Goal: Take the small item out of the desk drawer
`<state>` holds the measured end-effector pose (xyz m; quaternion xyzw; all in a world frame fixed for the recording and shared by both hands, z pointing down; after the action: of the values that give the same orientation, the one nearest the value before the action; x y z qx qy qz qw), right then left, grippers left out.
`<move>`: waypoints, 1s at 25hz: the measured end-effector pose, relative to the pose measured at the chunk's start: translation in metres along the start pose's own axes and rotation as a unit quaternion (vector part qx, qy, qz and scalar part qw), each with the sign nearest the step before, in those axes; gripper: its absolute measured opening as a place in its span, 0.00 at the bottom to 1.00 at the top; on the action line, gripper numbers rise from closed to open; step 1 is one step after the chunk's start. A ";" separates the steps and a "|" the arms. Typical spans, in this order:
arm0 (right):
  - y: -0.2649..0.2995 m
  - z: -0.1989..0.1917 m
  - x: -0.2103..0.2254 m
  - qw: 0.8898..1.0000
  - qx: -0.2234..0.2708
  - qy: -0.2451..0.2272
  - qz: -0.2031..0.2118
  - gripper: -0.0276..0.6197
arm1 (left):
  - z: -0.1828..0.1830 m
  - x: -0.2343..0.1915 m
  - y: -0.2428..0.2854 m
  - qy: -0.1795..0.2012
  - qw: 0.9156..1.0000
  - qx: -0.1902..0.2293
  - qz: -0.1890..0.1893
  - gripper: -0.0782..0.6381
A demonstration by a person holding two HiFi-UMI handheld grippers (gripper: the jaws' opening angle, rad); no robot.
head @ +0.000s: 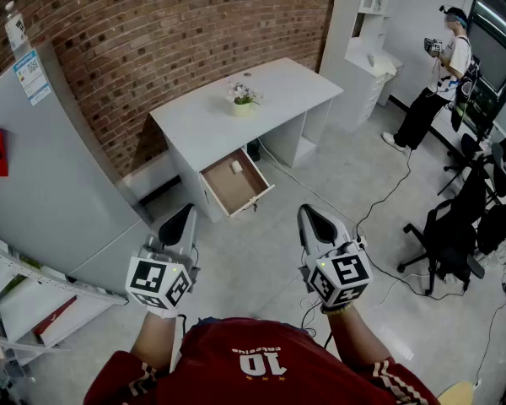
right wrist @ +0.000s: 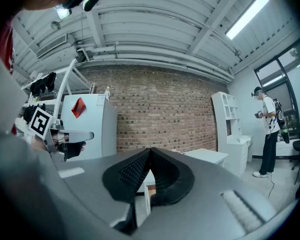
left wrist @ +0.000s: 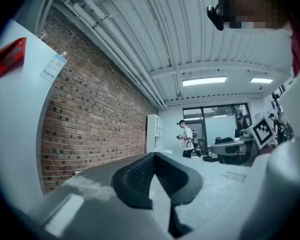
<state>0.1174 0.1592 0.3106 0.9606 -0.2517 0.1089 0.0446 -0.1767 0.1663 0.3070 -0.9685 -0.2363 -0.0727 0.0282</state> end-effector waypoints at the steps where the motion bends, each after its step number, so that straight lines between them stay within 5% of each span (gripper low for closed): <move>1: -0.001 0.000 0.001 1.000 0.000 0.000 0.001 0.05 | 0.000 0.002 0.002 0.000 1.000 -0.001 -0.003 0.11; 25: 0.004 0.001 0.024 1.000 0.005 -0.014 0.018 0.05 | 0.002 0.024 0.027 0.004 1.000 -0.012 -0.008 0.11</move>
<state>0.1359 0.1443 0.3157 0.9575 -0.2691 0.0977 0.0339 -0.1429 0.1539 0.3085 -0.9667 -0.2426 -0.0799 0.0167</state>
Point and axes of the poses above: the fingertips, and each gripper's own axes: y forward along the fingers, x to its right, z out of its top, the point moved 8 cm from there along -y, backward along the fingers, and after that the axes turned 10 degrees about y, right-handed, at the moved point
